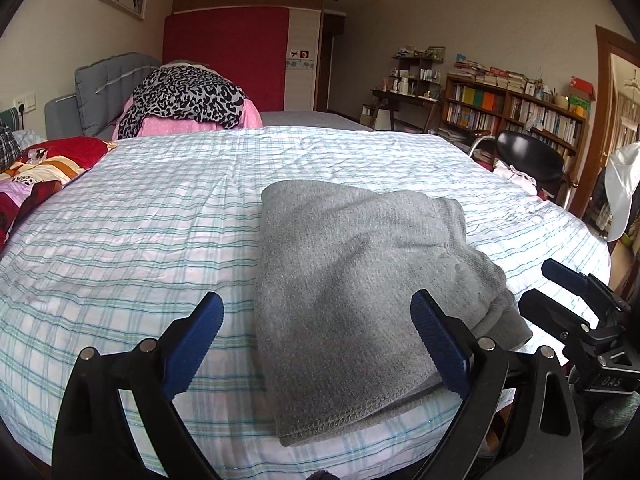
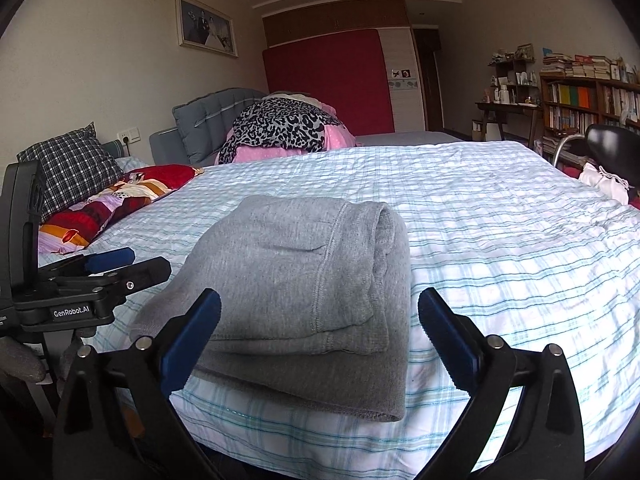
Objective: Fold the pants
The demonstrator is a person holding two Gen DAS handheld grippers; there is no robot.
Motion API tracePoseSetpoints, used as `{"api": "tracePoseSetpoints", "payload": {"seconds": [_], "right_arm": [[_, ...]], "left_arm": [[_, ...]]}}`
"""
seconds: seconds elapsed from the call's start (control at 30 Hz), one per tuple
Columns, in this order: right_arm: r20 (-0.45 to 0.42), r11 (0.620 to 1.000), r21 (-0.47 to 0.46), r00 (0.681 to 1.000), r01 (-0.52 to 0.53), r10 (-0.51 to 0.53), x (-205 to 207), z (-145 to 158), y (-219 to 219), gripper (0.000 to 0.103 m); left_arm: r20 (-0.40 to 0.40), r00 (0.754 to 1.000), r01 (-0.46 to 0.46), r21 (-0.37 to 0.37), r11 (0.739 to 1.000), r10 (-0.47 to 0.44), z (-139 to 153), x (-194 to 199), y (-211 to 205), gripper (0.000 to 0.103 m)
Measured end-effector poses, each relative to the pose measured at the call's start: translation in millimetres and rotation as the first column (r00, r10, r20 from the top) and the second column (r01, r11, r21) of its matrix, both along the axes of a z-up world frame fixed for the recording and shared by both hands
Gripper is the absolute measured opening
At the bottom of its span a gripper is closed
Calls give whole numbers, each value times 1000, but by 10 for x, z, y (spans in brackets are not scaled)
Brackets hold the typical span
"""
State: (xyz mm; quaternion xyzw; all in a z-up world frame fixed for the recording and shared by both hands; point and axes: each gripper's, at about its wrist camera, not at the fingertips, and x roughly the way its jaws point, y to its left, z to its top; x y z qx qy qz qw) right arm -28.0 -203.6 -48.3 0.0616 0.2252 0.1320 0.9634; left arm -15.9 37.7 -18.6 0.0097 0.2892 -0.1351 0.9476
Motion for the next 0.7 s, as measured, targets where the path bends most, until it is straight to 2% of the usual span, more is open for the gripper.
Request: {"api": "tracePoseSetpoints", "payload": {"seconds": [0.37, 0.7], "right_arm": [[15, 1000, -27, 1000, 10, -10, -34, 6, 48, 100], [26, 999, -39, 1000, 18, -17, -55, 14, 80, 100]], "left_arm": [[-4, 997, -79, 57, 995, 79, -54, 8, 46, 94], [-1, 995, -97, 82, 992, 97, -64, 5, 32, 94]]}}
